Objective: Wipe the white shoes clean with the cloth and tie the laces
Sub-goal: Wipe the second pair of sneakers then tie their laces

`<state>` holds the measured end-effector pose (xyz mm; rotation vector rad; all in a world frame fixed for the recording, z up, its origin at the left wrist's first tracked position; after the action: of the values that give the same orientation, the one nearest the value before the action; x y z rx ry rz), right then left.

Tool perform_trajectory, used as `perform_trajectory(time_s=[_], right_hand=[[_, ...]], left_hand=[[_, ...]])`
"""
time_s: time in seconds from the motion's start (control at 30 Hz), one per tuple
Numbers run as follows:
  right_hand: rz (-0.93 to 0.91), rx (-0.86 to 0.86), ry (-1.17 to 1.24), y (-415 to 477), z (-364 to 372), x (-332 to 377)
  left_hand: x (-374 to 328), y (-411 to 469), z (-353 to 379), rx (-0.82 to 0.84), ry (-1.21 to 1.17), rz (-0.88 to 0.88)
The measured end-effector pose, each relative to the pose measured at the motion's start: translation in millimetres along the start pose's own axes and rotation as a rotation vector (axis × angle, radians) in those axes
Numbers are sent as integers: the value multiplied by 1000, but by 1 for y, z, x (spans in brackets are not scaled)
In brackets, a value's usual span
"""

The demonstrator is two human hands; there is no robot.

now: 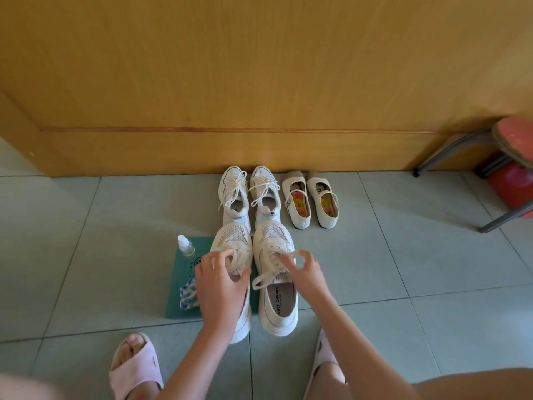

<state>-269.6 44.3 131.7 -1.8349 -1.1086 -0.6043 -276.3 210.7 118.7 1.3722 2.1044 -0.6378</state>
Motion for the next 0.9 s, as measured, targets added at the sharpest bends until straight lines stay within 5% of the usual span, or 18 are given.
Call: perform_trajectory(time_s=[0.23, 0.5, 0.9], right_hand=[[99, -12, -226, -4, 47, -3], [133, -102, -309, 0, 56, -6], [109, -238, -225, -3, 52, -12]], left_hand=[[15, 2, 21, 268, 184, -243], [3, 8, 35, 241, 321, -393], [11, 5, 44, 172, 159, -461]])
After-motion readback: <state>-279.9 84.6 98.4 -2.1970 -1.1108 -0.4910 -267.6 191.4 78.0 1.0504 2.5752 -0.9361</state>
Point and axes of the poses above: each hand's wrist, its own y-axis towards the middle knuckle, its own z-axis out of the palm, x = y × z, the point moved 1 cm from there along y, towards the middle knuckle, and after that the axes turned 12 degrees about -z, right-handed, at the moved point
